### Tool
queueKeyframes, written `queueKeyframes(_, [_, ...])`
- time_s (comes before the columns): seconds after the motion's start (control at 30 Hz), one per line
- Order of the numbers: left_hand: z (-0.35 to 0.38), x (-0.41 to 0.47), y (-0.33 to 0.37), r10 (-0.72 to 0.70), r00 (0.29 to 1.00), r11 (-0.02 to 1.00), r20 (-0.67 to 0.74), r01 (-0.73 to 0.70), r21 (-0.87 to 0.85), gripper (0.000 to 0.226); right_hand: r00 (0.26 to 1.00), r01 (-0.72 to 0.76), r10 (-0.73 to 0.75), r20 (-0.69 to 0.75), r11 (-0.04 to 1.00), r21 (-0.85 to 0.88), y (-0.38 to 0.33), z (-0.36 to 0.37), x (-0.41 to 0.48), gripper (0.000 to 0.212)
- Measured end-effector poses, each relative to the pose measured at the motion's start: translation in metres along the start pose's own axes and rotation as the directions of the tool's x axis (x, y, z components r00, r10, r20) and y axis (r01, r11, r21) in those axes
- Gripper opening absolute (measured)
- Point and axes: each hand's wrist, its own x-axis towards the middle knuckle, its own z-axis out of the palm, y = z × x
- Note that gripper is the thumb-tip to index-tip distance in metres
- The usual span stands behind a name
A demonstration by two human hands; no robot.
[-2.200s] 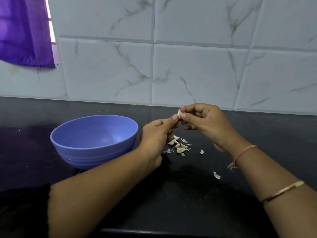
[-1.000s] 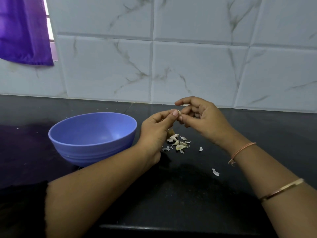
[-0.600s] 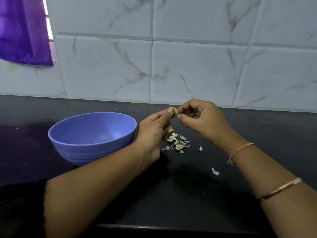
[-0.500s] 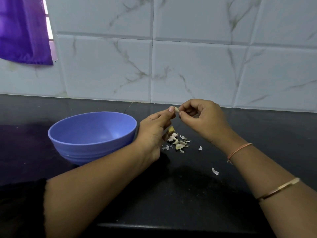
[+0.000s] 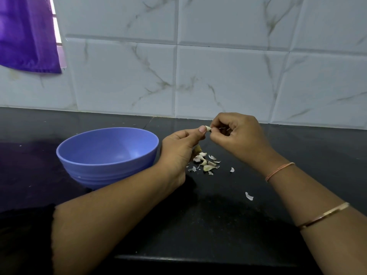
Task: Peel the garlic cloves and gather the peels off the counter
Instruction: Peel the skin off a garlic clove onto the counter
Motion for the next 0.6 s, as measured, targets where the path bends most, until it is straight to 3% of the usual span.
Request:
queueKeyframes(0.37, [0.0036,-0.0019,0.0005,0.002,0.999,0.998,0.040,0.001,-0.066,0.017,0.963,-0.264,0.268,0.040,0.897,0.355,0.0014,0.0024,0.0016,0.011])
queueKeyframes(0.6, [0.0041,-0.0022,-0.0002,0.009,0.996,0.998,0.093,-0.003,-0.055,0.010,0.943,-0.320,0.332,0.036,0.866,0.385,0.0023,0.0010,0.0025,0.012])
